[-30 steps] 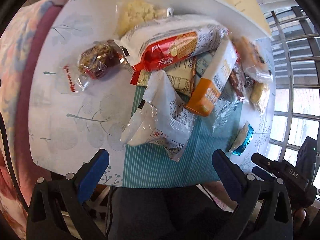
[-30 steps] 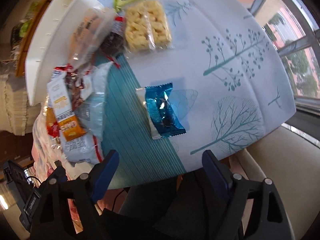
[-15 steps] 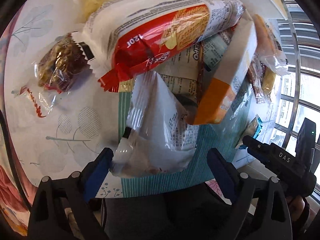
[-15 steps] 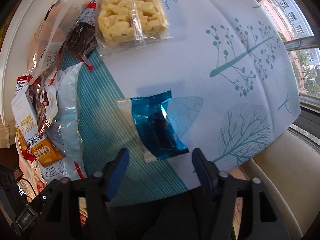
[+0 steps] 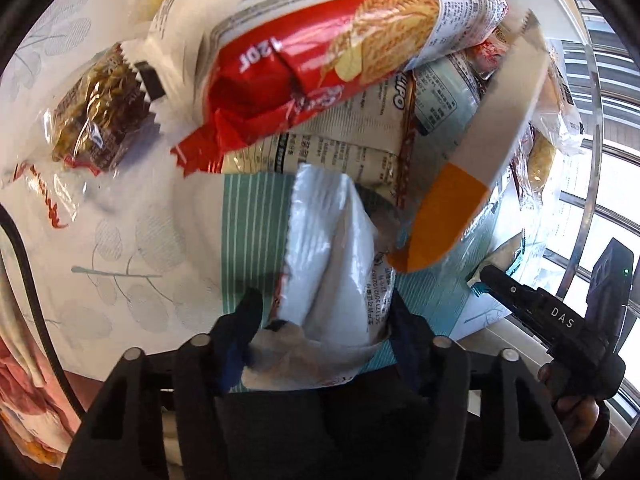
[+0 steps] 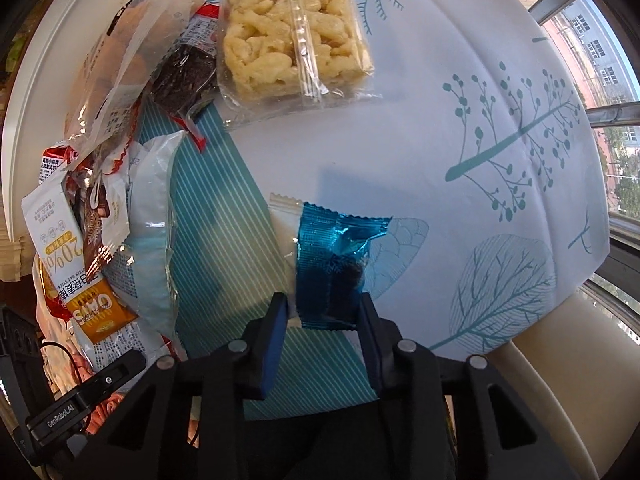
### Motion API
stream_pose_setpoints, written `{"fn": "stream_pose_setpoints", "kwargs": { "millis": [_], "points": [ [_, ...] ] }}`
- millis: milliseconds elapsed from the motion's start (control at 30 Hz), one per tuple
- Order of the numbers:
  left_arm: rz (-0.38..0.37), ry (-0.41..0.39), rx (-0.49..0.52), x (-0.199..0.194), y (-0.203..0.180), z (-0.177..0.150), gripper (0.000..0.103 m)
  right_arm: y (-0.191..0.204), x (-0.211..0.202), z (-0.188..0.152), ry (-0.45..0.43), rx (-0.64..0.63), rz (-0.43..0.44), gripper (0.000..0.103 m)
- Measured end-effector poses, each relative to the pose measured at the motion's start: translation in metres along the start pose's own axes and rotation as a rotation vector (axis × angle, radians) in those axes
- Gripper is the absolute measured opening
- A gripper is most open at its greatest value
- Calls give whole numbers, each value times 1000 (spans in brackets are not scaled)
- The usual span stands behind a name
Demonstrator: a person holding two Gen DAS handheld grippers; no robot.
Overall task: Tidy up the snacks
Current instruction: 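Grasp the white snack packet with the left tool while the right tool grasps the blue foil candy, then carry the white packet with the left tool while the right tool carries the blue candy over the tray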
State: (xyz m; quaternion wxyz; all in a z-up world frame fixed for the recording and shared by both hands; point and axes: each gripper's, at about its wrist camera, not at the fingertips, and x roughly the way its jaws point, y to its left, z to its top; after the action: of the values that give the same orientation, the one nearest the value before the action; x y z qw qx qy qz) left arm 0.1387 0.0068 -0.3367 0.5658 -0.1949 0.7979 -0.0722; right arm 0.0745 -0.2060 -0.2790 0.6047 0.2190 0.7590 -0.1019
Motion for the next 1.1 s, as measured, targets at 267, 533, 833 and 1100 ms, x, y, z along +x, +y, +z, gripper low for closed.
{"fn": "stream_pose_setpoints", "kwargs": {
  "millis": [267,533,833,1100],
  "points": [
    [25,-36,-30,-4,-9,-32,55,-23,-15,-12,1,-35,34,33],
    [35,-106,-21,-23,-36,-80,55,-33,-41,-22,-45,-118,66,33],
    [85,-179,6,-62,-61,-143,54,-48,-78,-37,-71,-215,128,33],
    [99,-264,54,-109,-84,-175,54,-49,-122,-54,-142,-319,205,33]
  ]
}}
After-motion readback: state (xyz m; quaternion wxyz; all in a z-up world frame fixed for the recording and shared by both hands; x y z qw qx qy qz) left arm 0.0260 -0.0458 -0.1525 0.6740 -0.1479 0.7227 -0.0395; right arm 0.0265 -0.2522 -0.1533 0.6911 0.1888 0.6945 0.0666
